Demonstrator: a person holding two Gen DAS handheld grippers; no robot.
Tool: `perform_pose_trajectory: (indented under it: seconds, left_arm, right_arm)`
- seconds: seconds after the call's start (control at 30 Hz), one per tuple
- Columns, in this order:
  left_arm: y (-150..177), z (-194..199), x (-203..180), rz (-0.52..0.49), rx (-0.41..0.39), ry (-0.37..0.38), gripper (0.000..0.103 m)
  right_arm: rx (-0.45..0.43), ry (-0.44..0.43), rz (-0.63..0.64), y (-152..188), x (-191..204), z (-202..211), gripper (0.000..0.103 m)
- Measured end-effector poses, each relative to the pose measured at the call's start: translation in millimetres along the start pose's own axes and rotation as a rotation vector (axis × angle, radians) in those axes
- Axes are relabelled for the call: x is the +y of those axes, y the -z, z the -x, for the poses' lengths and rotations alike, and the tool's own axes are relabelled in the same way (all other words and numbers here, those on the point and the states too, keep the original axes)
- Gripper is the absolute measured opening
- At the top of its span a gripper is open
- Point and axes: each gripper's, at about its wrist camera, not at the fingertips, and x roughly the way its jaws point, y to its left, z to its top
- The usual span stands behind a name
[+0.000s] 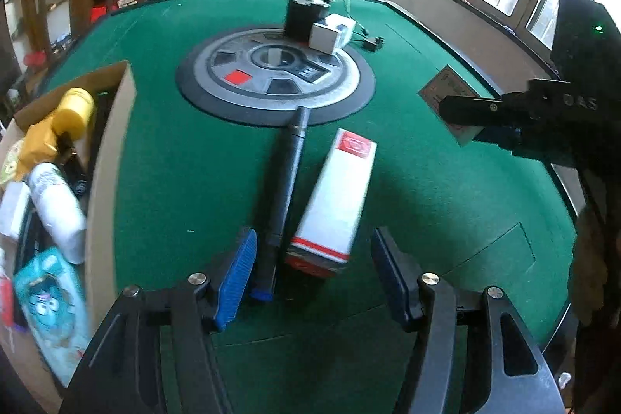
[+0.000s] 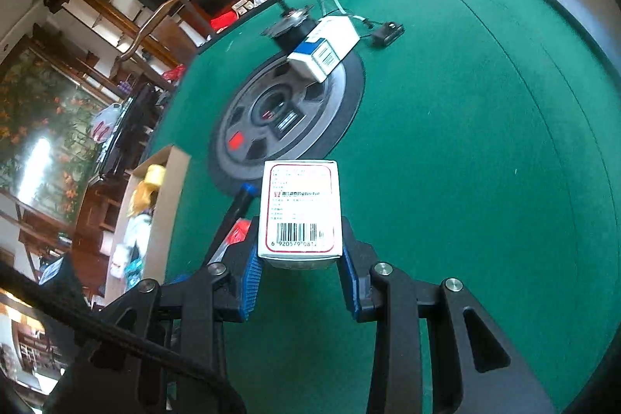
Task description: Organize objects
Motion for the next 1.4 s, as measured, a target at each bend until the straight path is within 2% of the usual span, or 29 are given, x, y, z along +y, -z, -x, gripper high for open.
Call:
perform_pose_trajectory:
  seconds: [0.1,0.17,0.3,0.4,0.43,0.47,0.53,0.63,0.7,0.9,1.03,1.13,1.17,1.2,1.23,1.3,1.4]
  left_arm:
    - [1.8,4.7,-14.2,-0.03,-0.03,-0.03,0.055]
    - [4.3,15.0,-21.2,-0.063,-0.082,-0.027,0.055]
    - [8.1,14.5,-19.5,-0.09,-0.055,-0.016,0.055]
    - [10.8,30.7,-6.6,-0.017,-0.113,0.129,0.055]
    - [9.8,37.7,-6.9,-0.018,-0.137,0.161,0.055]
    - [7.6,41.1,-10.1,-0.038,-0.149,0.16,0.055]
    - [1.0,36.0,-18.9,-0.09,-0.127,0.116,0.055]
    - [-6.4,13.5,-21.9,-0.098,-0.051,0.143,0.055]
    - [-10.7,7.8,-24.6,-0.123,-0.083,0.095,0.055]
    - [-27.3,-9.3,-27.9,-0.145,-0.055,0.062,0.055]
    - [-30.8,-28.6,-28.5,-0.119,0.017,0.089,0.055]
    - [-22.7,-39.5,-43.8,-0.173,0.026,0.072,0.054]
    - [-21.3,-39.9,-48.0,-0.187,0.013,0.056,0.052]
    - [-20.0,-39.9,-51.3,-0.191,0.006,0.051,0.041]
    - [-19.8,-39.5,-52.5,-0.183,0.004,0.056,0.023]
    - [-21.7,-36.9,-48.2,-0.132,0.006,0.084,0.022]
    - [-20.8,-20.1,-39.8,-0.074,-0.038,0.11,0.022]
  right_arm:
    - [-0.011,0.003,0.015,6.7,8.0,5.2,0.032]
    - [-0.022,0.001,0.02,10.8,11.3,10.7,0.032]
    - [-0.031,-0.018,0.009,18.6,12.4,18.6,0.033]
    - [-0.036,-0.013,0.017,23.3,13.8,19.4,0.033]
    - [-0.036,-0.015,0.015,24.4,13.8,18.5,0.033]
    - [-0.034,-0.019,0.012,26.1,13.4,18.9,0.033]
    - [-0.029,-0.028,0.006,26.5,12.5,16.6,0.033]
    - [-0.027,-0.034,0.006,28.3,13.3,14.5,0.033]
    - [-0.024,-0.039,0.002,30.1,12.4,14.0,0.033]
    - [-0.023,-0.047,-0.002,29.7,9.2,11.7,0.033]
    - [-0.023,-0.046,-0.016,29.1,2.4,9.5,0.033]
    - [-0.025,-0.051,-0.031,28.9,-4.4,9.5,0.033]
    - [-0.026,-0.052,-0.039,29.2,-7.4,9.6,0.033]
    - [-0.025,-0.054,-0.045,29.4,-9.8,9.3,0.033]
    - [-0.022,-0.055,-0.049,29.6,-11.9,9.0,0.033]
    - [-0.021,-0.055,-0.051,29.6,-14.0,10.1,0.033]
    - [-0.026,-0.057,-0.048,29.3,-13.8,12.9,0.033]
